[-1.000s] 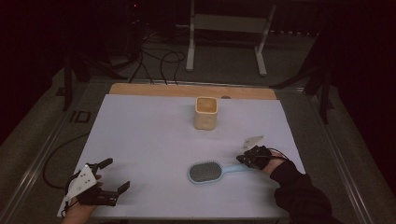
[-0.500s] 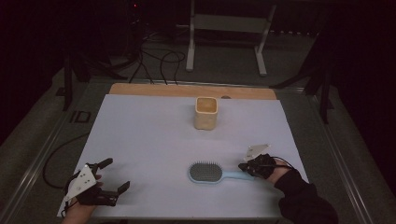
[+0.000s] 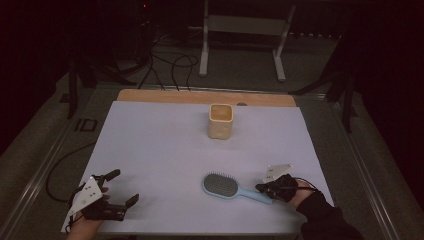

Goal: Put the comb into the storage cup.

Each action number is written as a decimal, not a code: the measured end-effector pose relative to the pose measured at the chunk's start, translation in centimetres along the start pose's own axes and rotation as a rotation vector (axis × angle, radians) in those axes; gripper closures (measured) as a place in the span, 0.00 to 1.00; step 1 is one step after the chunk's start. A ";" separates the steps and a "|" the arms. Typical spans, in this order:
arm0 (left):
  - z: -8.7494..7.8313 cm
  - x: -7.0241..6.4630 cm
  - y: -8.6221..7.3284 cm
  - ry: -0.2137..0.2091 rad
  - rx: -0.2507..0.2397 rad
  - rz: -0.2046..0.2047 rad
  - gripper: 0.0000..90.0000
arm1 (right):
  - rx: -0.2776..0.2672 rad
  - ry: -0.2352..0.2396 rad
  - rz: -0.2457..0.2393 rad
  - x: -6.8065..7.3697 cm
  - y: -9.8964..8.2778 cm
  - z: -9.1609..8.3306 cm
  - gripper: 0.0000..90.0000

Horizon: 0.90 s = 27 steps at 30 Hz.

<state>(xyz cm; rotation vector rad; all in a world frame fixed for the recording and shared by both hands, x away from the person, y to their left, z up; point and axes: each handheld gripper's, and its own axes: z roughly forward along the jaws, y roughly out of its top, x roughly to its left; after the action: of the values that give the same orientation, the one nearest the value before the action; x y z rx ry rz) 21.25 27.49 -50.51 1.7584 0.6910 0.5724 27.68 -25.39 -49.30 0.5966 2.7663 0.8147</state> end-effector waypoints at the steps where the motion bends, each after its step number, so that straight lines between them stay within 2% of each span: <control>1: 0.0 0.0 0.0 -0.001 0.001 -0.002 0.00 | 0.000 0.001 -0.005 0.1 0.0 0.0 1.00; 16: 0.0 0.0 0.1 -0.001 -0.005 0.000 0.00 | 0.000 0.030 -0.021 2.6 0.0 -0.2 1.00; 27: 0.0 0.0 0.0 0.005 -0.005 -0.001 0.00 | -0.007 0.060 -0.057 4.2 0.7 0.2 1.00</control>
<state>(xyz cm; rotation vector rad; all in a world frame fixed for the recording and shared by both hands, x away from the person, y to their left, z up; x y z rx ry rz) 21.28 27.48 -50.47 1.7527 0.6932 0.5770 24.16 -22.94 -49.44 0.4981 2.8189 0.8426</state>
